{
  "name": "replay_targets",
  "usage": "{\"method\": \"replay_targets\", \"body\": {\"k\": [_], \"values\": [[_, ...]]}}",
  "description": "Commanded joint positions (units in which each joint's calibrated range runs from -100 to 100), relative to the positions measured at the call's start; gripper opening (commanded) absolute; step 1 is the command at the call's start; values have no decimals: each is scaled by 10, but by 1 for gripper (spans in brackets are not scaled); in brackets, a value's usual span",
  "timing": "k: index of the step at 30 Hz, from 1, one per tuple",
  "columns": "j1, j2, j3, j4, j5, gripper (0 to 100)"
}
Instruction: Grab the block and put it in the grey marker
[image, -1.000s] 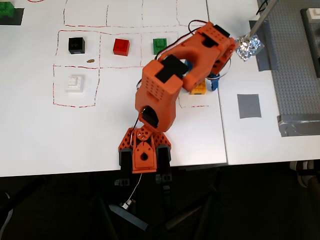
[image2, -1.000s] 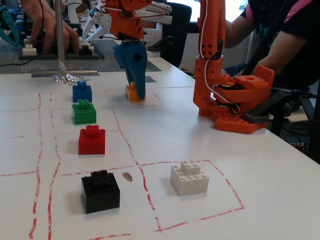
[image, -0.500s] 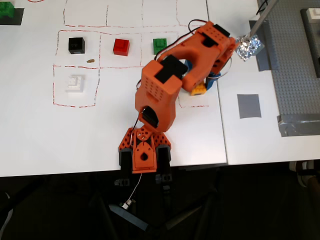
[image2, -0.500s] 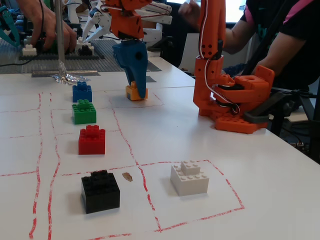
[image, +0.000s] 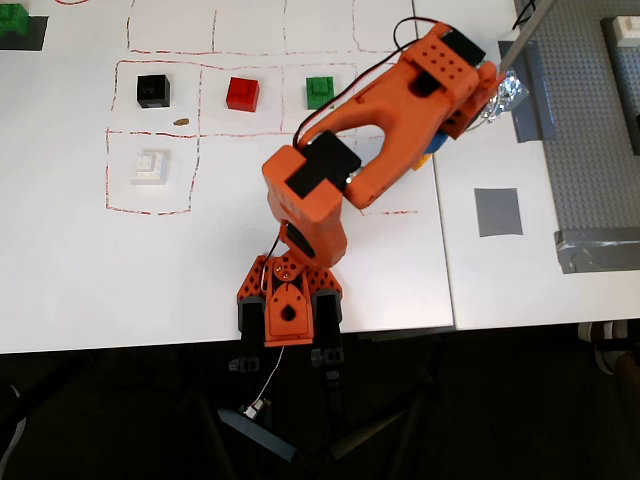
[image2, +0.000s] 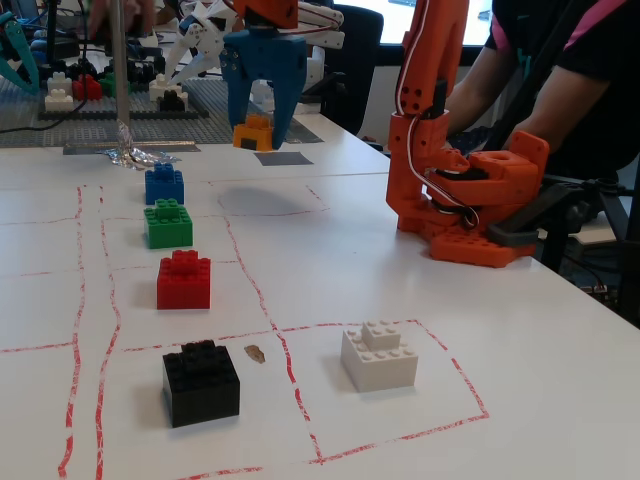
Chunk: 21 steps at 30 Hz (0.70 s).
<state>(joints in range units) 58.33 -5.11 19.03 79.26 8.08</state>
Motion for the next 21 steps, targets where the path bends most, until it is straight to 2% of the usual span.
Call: {"method": "replay_targets", "body": {"k": [1,9,21], "values": [[48,-57,-69,12,55,0],[152,-9,-127,29,191,0],[259,129,-257,-38,283,0]]}}
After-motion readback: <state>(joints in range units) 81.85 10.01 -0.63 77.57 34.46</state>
